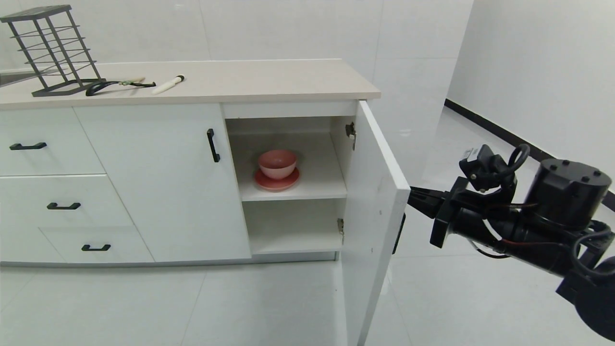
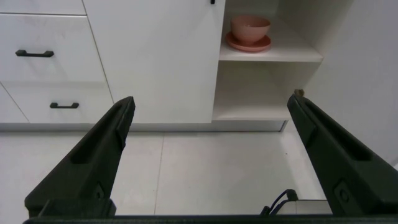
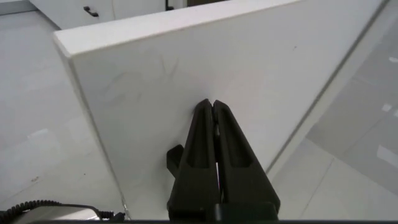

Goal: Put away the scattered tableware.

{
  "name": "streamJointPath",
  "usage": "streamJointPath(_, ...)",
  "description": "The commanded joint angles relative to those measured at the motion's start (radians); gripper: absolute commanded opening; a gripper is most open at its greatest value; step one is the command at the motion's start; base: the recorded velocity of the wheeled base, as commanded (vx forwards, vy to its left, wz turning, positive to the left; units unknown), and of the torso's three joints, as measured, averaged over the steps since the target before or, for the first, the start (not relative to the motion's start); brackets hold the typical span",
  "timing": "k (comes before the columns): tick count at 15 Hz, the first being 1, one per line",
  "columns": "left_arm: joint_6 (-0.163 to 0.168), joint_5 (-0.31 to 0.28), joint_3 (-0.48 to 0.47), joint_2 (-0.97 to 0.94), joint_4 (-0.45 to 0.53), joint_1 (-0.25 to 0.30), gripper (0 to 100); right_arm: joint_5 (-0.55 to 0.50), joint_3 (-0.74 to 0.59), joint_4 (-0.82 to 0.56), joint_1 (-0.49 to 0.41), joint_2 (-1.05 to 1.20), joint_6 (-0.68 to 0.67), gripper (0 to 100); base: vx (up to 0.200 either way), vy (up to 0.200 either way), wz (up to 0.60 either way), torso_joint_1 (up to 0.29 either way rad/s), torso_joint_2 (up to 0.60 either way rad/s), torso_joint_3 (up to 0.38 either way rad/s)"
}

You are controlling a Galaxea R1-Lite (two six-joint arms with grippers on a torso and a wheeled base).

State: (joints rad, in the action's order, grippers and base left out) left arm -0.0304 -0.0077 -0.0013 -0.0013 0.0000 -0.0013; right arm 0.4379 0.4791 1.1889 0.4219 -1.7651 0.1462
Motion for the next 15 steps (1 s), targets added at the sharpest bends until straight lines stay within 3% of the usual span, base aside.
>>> streamJointPath(1,0.0,0.0,0.0,0.001,0.0,0.0,100,-0.001,0.03,0.0,0.029,-0.037,0.0,0,0.0,0.0,0.0,0.0,0.0,0.0)
streamJointPath(15,0.0,0.002,0.0,0.001,0.0,0.0,100,-0.001,0.223,0.001,0.121,-0.189,-0.004,0,0.0,0.0,0.0,0.0,0.0,0.0)
